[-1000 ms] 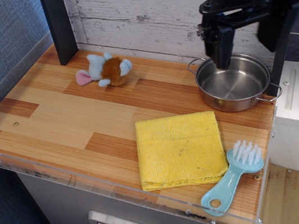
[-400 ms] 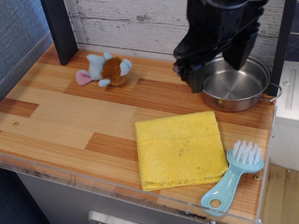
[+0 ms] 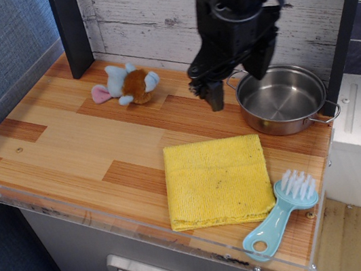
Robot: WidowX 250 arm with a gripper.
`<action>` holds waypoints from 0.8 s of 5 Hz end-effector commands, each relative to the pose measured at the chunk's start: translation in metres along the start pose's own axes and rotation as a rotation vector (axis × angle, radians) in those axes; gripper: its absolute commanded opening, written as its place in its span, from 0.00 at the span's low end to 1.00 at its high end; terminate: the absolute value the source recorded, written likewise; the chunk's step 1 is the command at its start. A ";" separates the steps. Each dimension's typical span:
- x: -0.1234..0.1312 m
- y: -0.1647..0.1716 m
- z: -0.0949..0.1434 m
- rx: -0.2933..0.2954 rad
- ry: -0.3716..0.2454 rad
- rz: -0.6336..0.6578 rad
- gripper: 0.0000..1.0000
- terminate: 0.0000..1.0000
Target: Move the pot on left side of yellow cloth
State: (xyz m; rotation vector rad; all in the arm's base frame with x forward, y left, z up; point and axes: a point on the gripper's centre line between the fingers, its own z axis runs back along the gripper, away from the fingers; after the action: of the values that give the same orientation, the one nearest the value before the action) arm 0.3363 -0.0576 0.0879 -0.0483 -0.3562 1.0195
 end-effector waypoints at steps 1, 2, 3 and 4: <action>0.021 -0.012 -0.024 -0.022 0.001 -0.004 1.00 0.00; 0.013 -0.023 -0.039 -0.017 0.016 -0.049 1.00 0.00; 0.005 -0.030 -0.049 -0.011 0.033 -0.070 1.00 0.00; -0.002 -0.030 -0.063 -0.004 0.052 -0.081 1.00 0.00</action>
State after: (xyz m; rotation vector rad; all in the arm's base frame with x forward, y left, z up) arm 0.3706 -0.0677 0.0158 -0.0253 -0.2629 0.9406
